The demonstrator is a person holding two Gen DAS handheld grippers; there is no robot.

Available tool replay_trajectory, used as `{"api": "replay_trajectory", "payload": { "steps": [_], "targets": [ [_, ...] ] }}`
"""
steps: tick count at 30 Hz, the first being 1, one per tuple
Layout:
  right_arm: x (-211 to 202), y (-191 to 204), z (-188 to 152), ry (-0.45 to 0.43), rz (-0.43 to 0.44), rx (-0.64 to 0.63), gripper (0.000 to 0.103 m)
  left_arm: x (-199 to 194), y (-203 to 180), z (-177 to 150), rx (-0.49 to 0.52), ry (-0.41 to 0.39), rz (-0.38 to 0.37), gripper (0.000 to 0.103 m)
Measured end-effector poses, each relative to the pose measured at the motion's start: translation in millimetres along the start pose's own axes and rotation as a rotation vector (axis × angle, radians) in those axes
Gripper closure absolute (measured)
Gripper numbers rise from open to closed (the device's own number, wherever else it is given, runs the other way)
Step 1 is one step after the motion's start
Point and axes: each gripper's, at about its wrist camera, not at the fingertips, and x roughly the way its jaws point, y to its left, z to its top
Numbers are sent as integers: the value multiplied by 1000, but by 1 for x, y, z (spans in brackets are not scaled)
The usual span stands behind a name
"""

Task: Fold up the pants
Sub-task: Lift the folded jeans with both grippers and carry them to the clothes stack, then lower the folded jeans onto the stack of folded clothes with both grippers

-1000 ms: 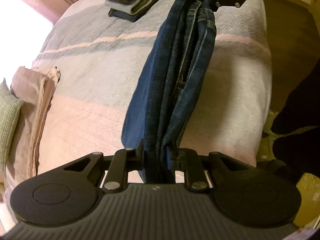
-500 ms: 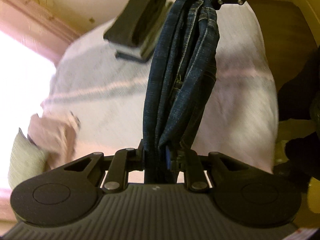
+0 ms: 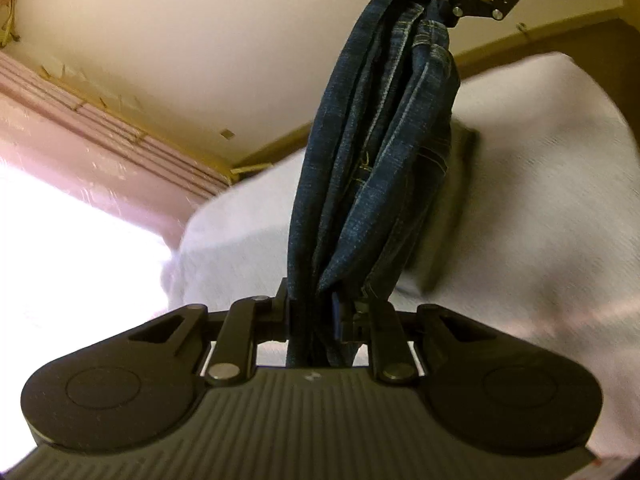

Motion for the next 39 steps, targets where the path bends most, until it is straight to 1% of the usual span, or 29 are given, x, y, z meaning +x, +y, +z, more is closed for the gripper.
{"api": "replay_trajectory", "payload": {
  "steps": [1, 5, 8, 10, 12, 14, 16, 18, 20, 22, 24, 27, 29, 34, 37, 39],
  "targets": [
    [14, -18, -12, 5, -17, 5, 73, 19, 9, 15, 2, -8, 10, 87],
    [62, -65, -49, 11, -82, 12, 73, 90, 32, 59, 0, -20, 63, 87],
    [102, -72, -73, -4, -136, 4, 73, 142, 27, 69, 2, -27, 110, 87],
    [135, -58, -88, -17, -165, -27, 73, 179, 7, 65, 8, -23, 126, 87],
    [167, -29, -108, -30, -176, -54, 73, 214, -30, 53, 7, -4, 111, 87],
    [196, -1, -124, -25, -136, -64, 72, 242, -69, 38, 12, 23, 72, 87],
    [210, 31, -134, -32, -122, -93, 72, 262, -107, 25, 30, 50, 61, 87],
    [211, 45, -141, -60, -132, -80, 71, 268, -122, 18, 18, 56, 83, 87],
    [205, 47, -143, -70, -141, -57, 71, 267, -124, 13, 10, 48, 85, 87],
    [202, 42, -142, -74, -142, -42, 71, 265, -120, 14, 39, 45, 86, 87],
    [205, 25, -134, -81, -131, 0, 72, 256, -110, 19, 55, 53, 84, 88],
    [191, 1, -128, -97, -170, 22, 73, 240, -77, 26, 44, 31, 143, 89],
    [186, -27, -119, -107, -195, 11, 73, 234, -52, 32, 14, 27, 169, 89],
    [185, -92, -98, -122, -264, -25, 74, 233, -1, 48, -17, 5, 242, 88],
    [176, -109, -97, -149, -323, -36, 74, 225, 9, 50, -36, -22, 298, 89],
    [173, -101, -103, -159, -327, -30, 73, 223, -1, 46, -46, -31, 296, 90]
  ]
}}
